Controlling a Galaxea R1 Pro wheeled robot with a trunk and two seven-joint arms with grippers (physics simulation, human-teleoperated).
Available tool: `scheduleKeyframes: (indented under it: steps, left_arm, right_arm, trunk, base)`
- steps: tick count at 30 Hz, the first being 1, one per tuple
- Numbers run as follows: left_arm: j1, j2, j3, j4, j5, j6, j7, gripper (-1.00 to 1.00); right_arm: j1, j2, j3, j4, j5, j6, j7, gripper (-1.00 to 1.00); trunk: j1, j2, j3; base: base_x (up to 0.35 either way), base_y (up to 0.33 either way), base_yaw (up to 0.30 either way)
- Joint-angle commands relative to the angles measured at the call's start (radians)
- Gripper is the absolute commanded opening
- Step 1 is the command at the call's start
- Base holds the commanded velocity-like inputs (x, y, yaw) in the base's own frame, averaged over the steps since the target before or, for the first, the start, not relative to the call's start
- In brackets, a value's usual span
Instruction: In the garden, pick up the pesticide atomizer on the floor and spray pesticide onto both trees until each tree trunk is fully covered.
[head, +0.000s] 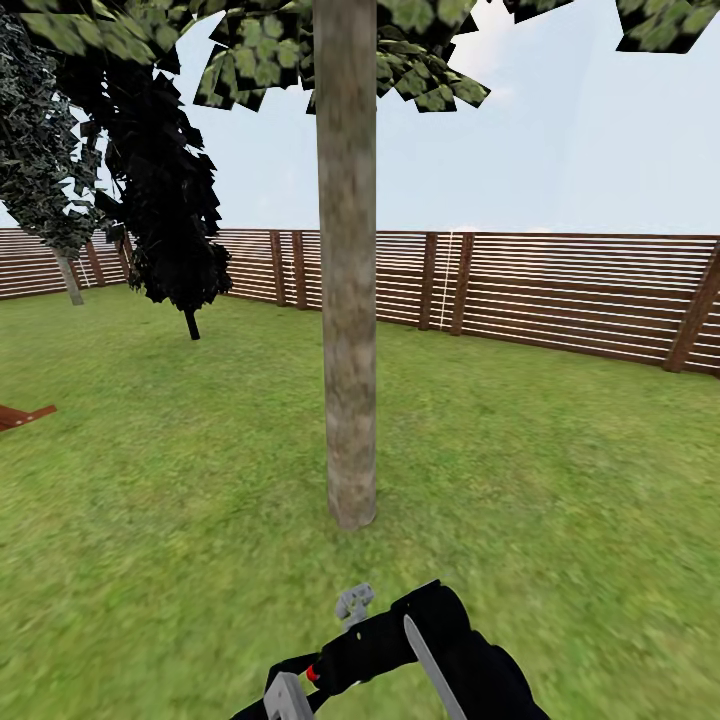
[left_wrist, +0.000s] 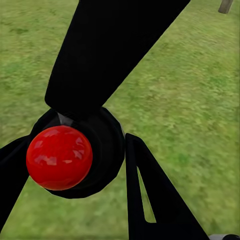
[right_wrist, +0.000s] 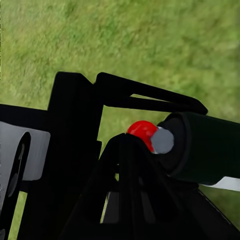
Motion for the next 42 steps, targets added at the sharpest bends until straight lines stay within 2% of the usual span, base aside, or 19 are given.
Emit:
scheduleKeyframes:
  steps: [1, 42]
  left_arm:
    - [-0.002, 0.001, -0.003, 0.000, 0.011, -0.001, -0.003, -1.00]
    - [-0.002, 0.001, -0.003, -0.001, 0.010, -0.003, -0.003, -1.00]
  right_arm:
    - [-0.001, 0.001, 0.000, 0.000, -0.010, 0.007, -0.006, -1.00]
    - [0.000, 0.006, -0.002, 0.012, -0.011, -0.001, -0.007, -1.00]
  trunk:
    - [0.001, -0.002, -0.002]
    - [0.001, -0.002, -0.002]
  base:
    - [0.000, 0.000, 0.000]
    - [0.000, 0.000, 0.000]
